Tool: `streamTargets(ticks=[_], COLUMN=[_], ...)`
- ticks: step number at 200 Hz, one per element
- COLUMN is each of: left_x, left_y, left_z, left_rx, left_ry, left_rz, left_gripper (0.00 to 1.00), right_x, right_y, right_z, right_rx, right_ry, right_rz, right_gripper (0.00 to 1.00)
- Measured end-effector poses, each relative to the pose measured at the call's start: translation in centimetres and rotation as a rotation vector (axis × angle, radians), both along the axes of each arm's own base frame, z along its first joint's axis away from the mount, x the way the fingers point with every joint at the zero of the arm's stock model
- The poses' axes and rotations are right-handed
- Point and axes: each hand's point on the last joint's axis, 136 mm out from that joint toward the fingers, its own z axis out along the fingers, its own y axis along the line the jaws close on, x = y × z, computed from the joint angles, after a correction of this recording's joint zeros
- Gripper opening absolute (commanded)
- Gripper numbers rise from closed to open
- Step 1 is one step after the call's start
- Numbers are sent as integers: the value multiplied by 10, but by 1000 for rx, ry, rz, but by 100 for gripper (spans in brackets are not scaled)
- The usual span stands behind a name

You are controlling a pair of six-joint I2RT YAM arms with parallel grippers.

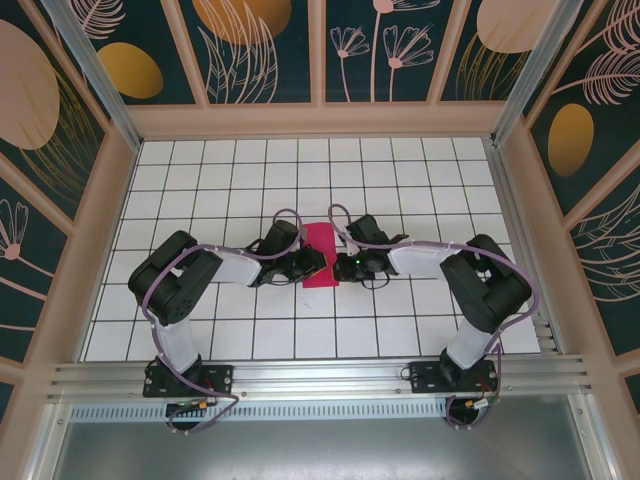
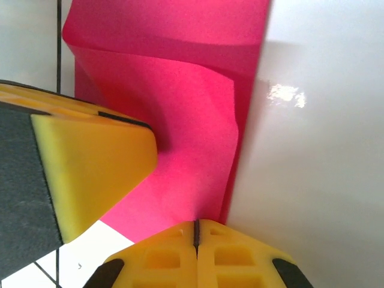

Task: Fold a paper plane with a square sheet of paper (pick it up from the middle)
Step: Fold the triangle a second time at the center of the table.

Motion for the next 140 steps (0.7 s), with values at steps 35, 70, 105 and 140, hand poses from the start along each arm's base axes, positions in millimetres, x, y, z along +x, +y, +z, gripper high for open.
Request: streamTargets(ticks=[35,70,105,140], left_x=[0,1,1,2], left_y=[0,1,1,1], left_z=[0,0,0,0], left_rx=[1,3,3,4], left_ry=[-1,-3,-4,-3], left_rz=[2,4,5,10], left_gripper=[18,18,18,18], right_x=[2,2,-7,-13], right_y=[-1,8,16,18], right_z=[2,30,38,25], right_rx=[-7,49,83,62], right_ry=[-15,-93,-111,-86], right_rz=[-2,33,73,102], right_gripper=[7,10,10,10])
